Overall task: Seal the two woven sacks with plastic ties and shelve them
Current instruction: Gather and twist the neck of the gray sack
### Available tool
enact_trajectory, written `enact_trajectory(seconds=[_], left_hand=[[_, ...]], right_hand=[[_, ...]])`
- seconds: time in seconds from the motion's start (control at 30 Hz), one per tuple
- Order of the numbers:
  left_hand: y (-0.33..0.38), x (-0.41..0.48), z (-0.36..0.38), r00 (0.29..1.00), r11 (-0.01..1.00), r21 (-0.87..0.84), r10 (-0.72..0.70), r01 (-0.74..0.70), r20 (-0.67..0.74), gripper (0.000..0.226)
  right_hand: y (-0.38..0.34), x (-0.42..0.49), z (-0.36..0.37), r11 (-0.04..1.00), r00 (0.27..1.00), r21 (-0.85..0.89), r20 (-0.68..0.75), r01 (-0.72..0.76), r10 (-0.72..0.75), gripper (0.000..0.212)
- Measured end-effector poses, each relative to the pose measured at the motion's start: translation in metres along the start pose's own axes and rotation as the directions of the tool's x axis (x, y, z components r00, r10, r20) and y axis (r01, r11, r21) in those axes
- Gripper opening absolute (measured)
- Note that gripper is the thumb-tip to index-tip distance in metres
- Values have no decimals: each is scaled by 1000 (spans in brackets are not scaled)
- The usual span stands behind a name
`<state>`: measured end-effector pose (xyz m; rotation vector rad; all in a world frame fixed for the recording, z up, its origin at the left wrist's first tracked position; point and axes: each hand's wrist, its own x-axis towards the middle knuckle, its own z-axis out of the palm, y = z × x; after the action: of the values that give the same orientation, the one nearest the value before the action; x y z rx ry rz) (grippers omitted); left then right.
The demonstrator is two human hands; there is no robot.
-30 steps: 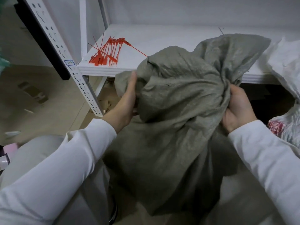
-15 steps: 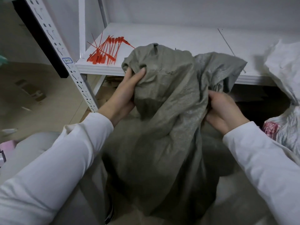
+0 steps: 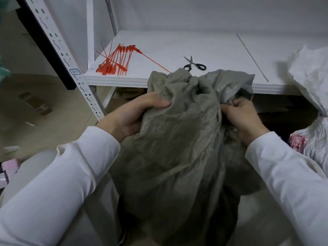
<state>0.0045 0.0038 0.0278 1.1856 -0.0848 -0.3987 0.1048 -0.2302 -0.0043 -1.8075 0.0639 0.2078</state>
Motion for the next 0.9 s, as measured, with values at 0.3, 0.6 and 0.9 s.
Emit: enact_trajectory(seconds=[0.3, 0.6, 0.9], left_hand=[[25, -1, -11, 693, 878, 228, 473, -420, -544, 73], [-6, 11, 27, 904, 914, 395, 248, -98, -348, 62], [-24, 31, 18, 797, 959, 279, 210, -55, -566, 19]], right_hand=[[-27, -8, -9, 748, 977, 655, 71, 106, -200, 39], [-24, -28, 11, 725, 884, 674, 416, -142, -214, 83], [-5, -23, 25, 967, 964, -10, 83, 254, -252, 14]])
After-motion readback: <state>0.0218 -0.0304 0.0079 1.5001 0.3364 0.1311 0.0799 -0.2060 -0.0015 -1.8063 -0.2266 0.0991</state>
